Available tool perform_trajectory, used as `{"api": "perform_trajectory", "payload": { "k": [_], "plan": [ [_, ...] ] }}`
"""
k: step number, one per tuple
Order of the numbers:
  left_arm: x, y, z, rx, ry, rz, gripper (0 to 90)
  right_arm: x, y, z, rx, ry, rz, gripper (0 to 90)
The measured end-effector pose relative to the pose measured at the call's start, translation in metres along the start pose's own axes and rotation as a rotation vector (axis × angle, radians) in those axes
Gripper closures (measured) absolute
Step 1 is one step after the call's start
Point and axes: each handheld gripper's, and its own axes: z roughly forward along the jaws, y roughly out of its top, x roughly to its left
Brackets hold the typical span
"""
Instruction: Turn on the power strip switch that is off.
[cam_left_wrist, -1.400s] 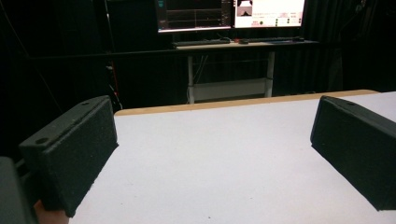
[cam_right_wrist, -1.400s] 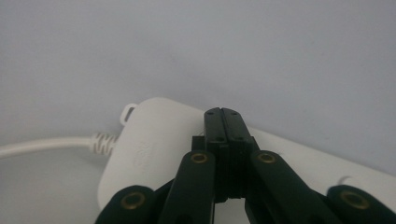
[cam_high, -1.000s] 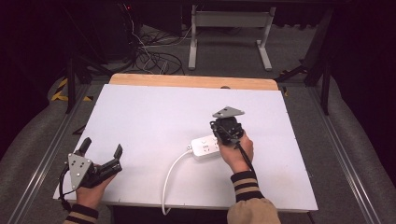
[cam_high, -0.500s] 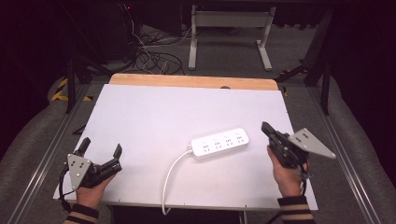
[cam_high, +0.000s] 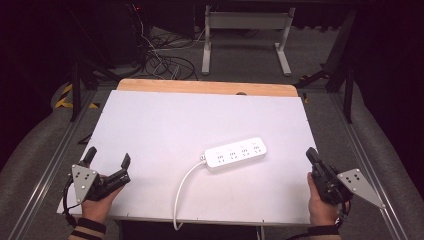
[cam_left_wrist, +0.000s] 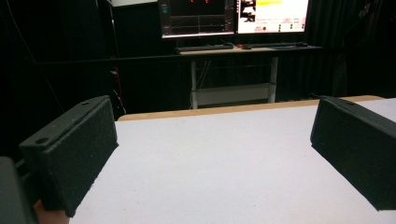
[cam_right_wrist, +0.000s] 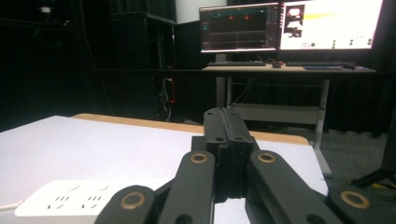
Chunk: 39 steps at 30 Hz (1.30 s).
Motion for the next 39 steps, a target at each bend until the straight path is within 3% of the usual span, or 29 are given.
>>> {"api": "perform_trajectory", "payload": {
  "k": [7,17,20,24,25,26,27,28,30,39],
  "plan": [
    [-0.001,0.0,-0.001,-0.001,0.001,0.008,1.1,0.002,-0.003,-0.001,-0.023,-0.024,-0.04,90.0],
    [-0.001,0.0,0.0,0.003,-0.004,0.005,1.1,0.006,-0.005,0.001,-0.021,-0.024,-0.058,89.7],
    [-0.001,0.0,0.0,0.005,-0.003,0.007,1.0,0.008,-0.006,0.002,-0.021,-0.034,-0.073,73.4],
    [-0.001,0.0,0.0,0.005,-0.004,0.006,1.0,0.01,-0.007,0.007,-0.026,-0.05,-0.082,39.5],
    [-0.001,-0.001,0.0,0.006,-0.004,0.005,1.1,0.01,-0.008,0.008,-0.022,-0.061,-0.074,26.9],
    [-0.001,-0.001,0.0,0.006,-0.005,0.004,1.1,0.012,-0.008,0.009,-0.024,-0.093,-0.073,21.0],
    [-0.001,0.0,0.0,0.006,-0.006,0.005,1.0,0.012,-0.008,0.01,-0.025,-0.097,-0.075,18.2],
    [-0.001,-0.001,0.0,0.006,-0.006,0.004,1.1,0.012,-0.008,0.01,-0.02,-0.072,-0.082,14.3],
    [-0.001,-0.001,0.0,0.008,-0.008,0.002,1.0,0.015,-0.008,0.01,-0.033,-0.09,-0.105,11.0],
    [-0.001,-0.001,0.0,0.009,-0.006,0.003,1.0,0.015,-0.01,0.013,-0.021,-0.103,-0.096,8.2]
  ]
}}
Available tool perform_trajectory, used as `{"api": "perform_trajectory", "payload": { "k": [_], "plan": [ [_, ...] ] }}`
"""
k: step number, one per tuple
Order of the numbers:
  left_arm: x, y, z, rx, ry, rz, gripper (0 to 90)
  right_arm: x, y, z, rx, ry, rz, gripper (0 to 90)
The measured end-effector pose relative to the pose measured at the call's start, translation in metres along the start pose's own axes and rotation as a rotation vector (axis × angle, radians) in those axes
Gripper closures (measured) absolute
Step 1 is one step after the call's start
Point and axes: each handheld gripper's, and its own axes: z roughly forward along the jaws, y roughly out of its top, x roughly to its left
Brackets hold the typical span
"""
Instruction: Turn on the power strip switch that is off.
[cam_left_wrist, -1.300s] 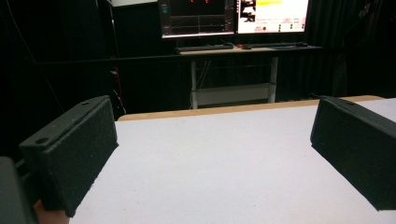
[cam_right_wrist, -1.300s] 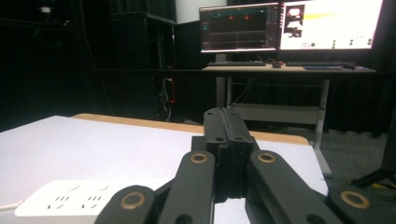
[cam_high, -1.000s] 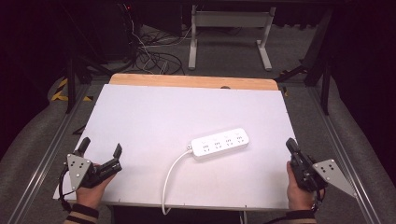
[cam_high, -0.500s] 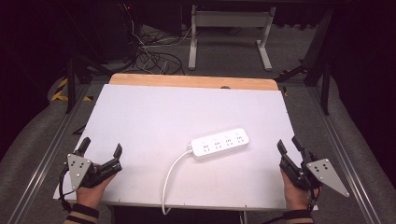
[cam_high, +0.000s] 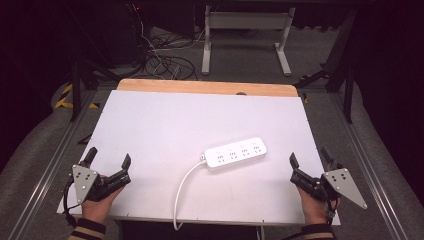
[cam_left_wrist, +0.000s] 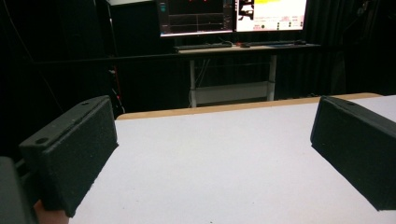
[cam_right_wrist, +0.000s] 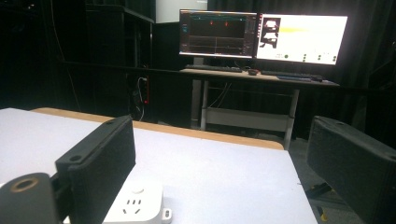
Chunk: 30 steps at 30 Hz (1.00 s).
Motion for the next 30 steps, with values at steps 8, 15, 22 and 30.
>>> {"api": "perform_trajectory", "payload": {
  "k": [8,15,22,30],
  "plan": [
    [-0.0001,-0.0002,0.0,-0.001,0.001,-0.002,1.0,-0.0007,-0.0012,0.0012,-0.004,-0.014,0.008,4.8],
    [-0.0001,-0.0001,0.0001,-0.002,0.0,0.005,1.0,0.0008,-0.0023,0.0026,0.003,-0.006,0.008,4.3],
    [-0.0007,-0.0001,0.0007,-0.001,0.0,0.009,1.0,0.0009,-0.0037,0.0035,0.025,-0.004,0.007,4.9],
    [-0.0005,0.0001,-0.0007,-0.001,-0.001,0.011,1.0,0.0036,-0.0065,0.0056,0.057,0.009,0.0,5.6]
  ]
}}
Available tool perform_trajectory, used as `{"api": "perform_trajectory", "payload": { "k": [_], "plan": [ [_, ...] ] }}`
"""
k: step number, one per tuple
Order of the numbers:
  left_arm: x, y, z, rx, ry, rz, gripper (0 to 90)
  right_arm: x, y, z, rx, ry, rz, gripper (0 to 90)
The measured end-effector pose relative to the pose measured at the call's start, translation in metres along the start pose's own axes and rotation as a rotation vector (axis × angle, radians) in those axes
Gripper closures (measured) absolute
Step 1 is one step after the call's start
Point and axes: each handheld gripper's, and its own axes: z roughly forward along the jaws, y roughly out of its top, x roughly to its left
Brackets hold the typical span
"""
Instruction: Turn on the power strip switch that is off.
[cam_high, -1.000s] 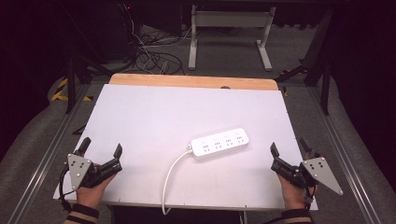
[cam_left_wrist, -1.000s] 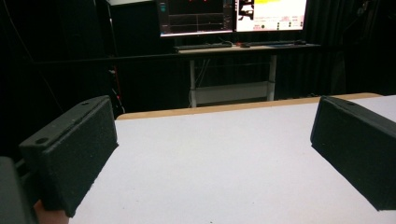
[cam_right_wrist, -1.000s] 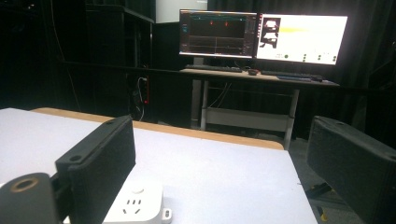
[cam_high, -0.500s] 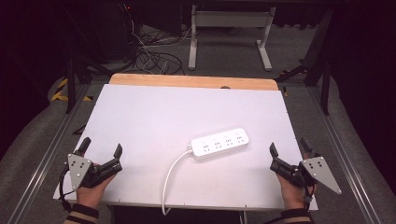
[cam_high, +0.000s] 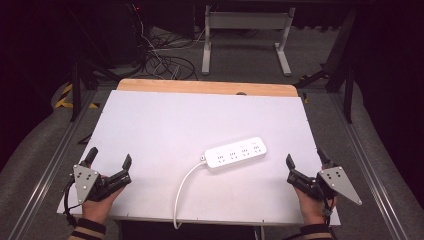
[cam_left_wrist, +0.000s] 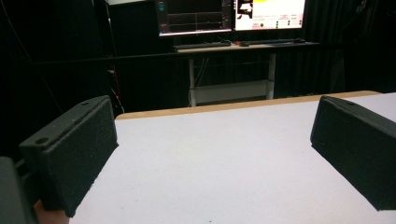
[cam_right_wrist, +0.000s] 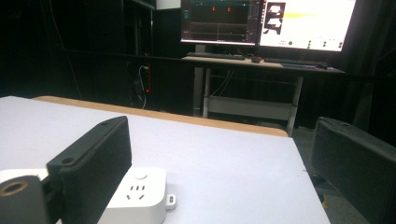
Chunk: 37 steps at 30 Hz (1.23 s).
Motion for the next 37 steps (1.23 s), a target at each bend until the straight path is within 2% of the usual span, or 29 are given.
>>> {"api": "perform_trajectory", "payload": {
  "k": [4,8,37],
  "plan": [
    [0.0005,0.0002,-0.0007,-0.003,0.0,-0.009,1.1,0.0036,-0.0003,0.0014,0.008,0.011,-0.008,5.8],
    [-0.0003,0.0,-0.0002,0.002,-0.001,0.0,1.0,0.0056,-0.0012,0.0026,0.015,0.018,-0.014,5.9],
    [0.0005,-0.0008,0.0012,0.007,-0.005,-0.003,1.0,0.0023,-0.0036,0.0055,0.037,0.021,-0.005,6.3]
  ]
}}
